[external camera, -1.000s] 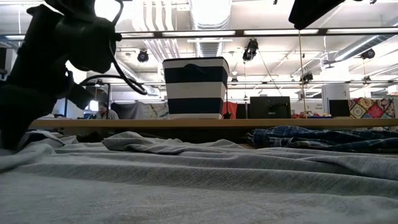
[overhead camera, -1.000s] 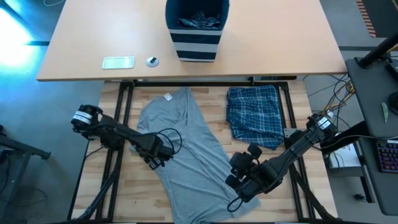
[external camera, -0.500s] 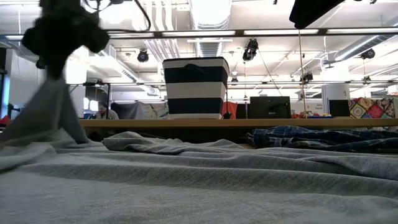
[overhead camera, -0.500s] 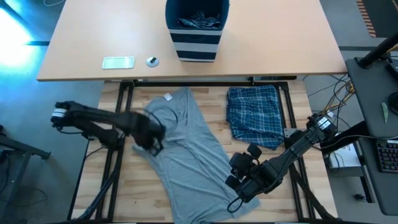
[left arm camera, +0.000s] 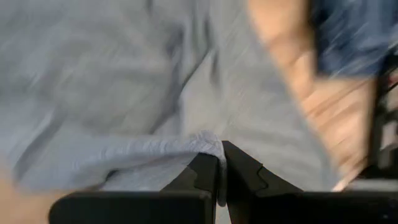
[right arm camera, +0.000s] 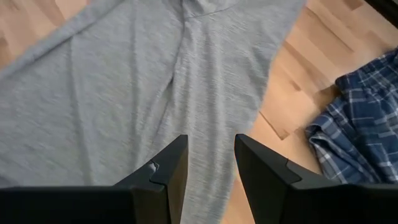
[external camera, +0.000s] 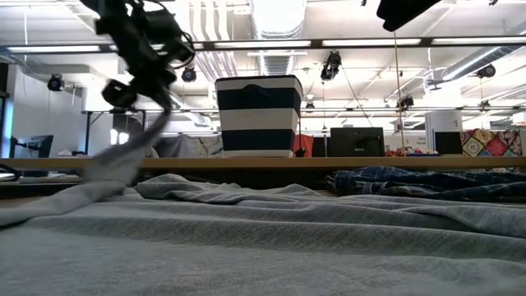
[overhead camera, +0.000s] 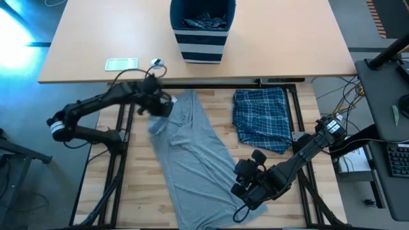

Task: Fold Laundry from Bin
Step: Fold the gray shirt

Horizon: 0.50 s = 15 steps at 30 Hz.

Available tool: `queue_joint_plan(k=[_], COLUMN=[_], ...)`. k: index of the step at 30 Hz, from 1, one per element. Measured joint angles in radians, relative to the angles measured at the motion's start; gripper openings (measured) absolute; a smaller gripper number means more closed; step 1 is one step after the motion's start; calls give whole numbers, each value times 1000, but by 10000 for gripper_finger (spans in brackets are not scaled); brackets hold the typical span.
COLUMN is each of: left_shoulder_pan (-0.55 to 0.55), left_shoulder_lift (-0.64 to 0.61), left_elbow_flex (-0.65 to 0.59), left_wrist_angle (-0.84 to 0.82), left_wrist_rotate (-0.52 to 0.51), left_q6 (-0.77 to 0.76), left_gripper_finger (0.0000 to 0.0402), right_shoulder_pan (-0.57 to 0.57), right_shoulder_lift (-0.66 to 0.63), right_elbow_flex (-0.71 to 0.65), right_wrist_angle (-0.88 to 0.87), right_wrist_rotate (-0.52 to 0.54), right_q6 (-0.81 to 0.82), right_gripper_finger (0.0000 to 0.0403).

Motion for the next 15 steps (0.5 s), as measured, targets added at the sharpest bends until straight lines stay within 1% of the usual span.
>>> queue_joint_plan(k=[5, 10, 13, 15], left_shoulder_pan=[58, 68, 56, 48], left_shoulder_lift=[130, 283, 374, 428], left_elbow_flex=[1, 11, 54, 96], left_wrist_angle=[211, 384, 401, 376], left_wrist_rotate=[39, 57, 84, 92], left_q6=[-24, -45, -38, 2], left_gripper_finger=[0, 0, 0, 1], right_shoulder_pan=[0, -2, -5, -9], right_shoulder_lift=[0, 0, 0, 0], right_elbow_flex=[0, 0, 0, 0], right_wrist_angle=[35, 65, 76, 76], right_wrist_rotate=[-1, 0, -1, -6], right_q6=[16, 10, 11, 21], right_gripper_finger=[130, 130, 130, 130])
